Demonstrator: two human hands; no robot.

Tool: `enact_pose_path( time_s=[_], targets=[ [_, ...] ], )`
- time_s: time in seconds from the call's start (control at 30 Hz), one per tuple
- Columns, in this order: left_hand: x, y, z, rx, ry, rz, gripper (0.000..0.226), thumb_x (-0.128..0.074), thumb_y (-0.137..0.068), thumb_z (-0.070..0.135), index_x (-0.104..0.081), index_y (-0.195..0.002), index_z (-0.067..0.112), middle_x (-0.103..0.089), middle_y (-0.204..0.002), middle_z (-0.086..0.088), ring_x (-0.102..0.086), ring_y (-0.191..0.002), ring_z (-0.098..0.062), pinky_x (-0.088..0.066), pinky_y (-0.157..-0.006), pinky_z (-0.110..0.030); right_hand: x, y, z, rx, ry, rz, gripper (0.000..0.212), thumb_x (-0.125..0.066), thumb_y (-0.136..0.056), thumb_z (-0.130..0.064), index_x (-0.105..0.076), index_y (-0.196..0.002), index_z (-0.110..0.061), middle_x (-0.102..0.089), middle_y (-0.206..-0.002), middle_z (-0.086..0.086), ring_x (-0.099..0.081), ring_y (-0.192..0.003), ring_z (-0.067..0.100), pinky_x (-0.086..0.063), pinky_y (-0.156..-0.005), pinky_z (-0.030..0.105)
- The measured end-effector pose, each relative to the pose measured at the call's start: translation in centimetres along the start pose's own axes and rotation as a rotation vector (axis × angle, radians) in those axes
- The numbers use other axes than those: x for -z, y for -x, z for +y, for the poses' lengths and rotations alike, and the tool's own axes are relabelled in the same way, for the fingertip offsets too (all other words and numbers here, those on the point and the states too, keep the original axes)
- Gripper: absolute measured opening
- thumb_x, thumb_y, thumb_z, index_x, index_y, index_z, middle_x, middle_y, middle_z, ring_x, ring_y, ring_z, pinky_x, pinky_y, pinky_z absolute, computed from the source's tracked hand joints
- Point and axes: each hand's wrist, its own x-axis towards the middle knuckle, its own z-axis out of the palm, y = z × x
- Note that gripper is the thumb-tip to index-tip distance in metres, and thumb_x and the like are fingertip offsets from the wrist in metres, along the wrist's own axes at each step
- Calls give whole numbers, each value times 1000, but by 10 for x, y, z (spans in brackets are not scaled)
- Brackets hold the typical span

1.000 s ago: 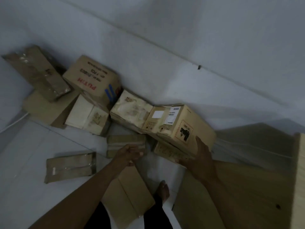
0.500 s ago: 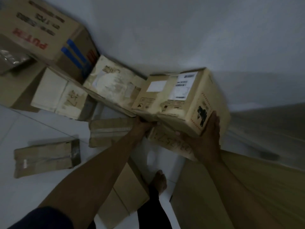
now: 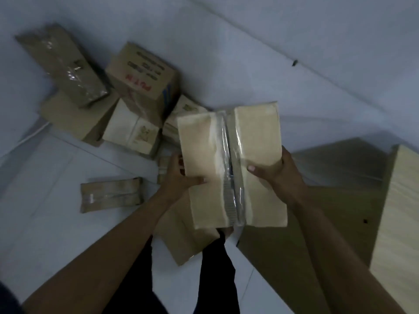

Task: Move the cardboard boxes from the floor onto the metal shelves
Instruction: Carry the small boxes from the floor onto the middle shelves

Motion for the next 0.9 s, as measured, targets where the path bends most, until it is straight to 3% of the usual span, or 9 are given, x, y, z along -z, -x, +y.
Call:
enact_pose_path(
  time_s=[0.13, 0.23, 0.3, 0.4, 0.5, 0.63, 0.73, 0.83, 0.9],
  targets=[
    [79, 73, 54, -62, 57, 9, 93, -94, -57, 14, -47, -137, 26, -61, -124, 3, -69, -92, -2, -58, -64, -24, -32, 75, -56, 17, -45, -30, 117, -85, -37, -79, -50, -141, -37, -64, -129, -17, -63, -115, 8, -55, -88, 35],
    [136, 129, 91, -146, 9, 25, 90, -88, -54, 38, -50, -136, 44, -65, -120, 16, -66, -99, 0, -57, -68, -20, -64, 125, -92, 54, -59, -80, 118, -85, -40, -75, -47, -144, -35, -62, -135, -12, -61, -117, 14, -54, -95, 46],
    [171, 169, 108, -196, 24, 49, 83, -85, -59, 37, -52, -133, 49, -67, -120, 17, -66, -105, -5, -59, -73, -24, -89, 154, -112, 124, -71, -134, 113, -88, -46, -69, -45, -145, -35, -61, -135, -13, -60, -117, 12, -54, -97, 46],
    [213, 235, 123, -268, 43, 144, 70, -83, -63, 32, -58, -124, 56, -69, -115, 22, -67, -102, -2, -58, -71, -21, -122, 193, -137, 279, -59, -229, 102, -90, -56, -60, -44, -144, -38, -60, -133, -24, -59, -113, -6, -54, -90, 29],
    [242, 304, 117, -328, 107, 297, 82, -85, -58, 34, -55, -134, 44, -67, -120, 15, -65, -110, -14, -58, -75, -28, -147, 229, -162, 464, -42, -322, 106, -87, -51, -66, -38, -142, -46, -52, -129, -37, -53, -109, -20, -47, -84, 15],
    [256, 394, 101, -413, 201, 482, 79, -85, -58, 30, -56, -129, 47, -68, -120, 13, -64, -114, -24, -59, -83, -45, -169, 278, -189, 624, 17, -452, 122, -78, -44, -74, -24, -149, -45, -46, -146, -14, -49, -123, 9, -43, -97, 35],
    [266, 456, 95, -459, 224, 586, 85, -84, -57, 26, -54, -135, 40, -65, -129, -1, -61, -118, -33, -57, -88, -54, -186, 315, -202, 696, 15, -562, 114, -81, -45, -73, -25, -142, -52, -48, -137, -17, -51, -120, 11, -43, -94, 36],
    [283, 518, 93, -506, 228, 667, 89, -83, -59, 23, -50, -141, 35, -62, -133, -6, -61, -118, -35, -56, -88, -55, -214, 354, -220, 793, 13, -613, 114, -91, -52, -63, -29, -145, -44, -47, -127, -22, -49, -110, -8, -38, -89, 14],
    [295, 562, 87, -554, 239, 741, 83, -81, -64, 14, -51, -139, 32, -67, -126, -2, -66, -111, -29, -59, -79, -45, -237, 384, -236, 870, 6, -651, 109, -92, -52, -57, -33, -143, -42, -50, -127, -25, -47, -106, -18, -37, -86, 5]
  ],
)
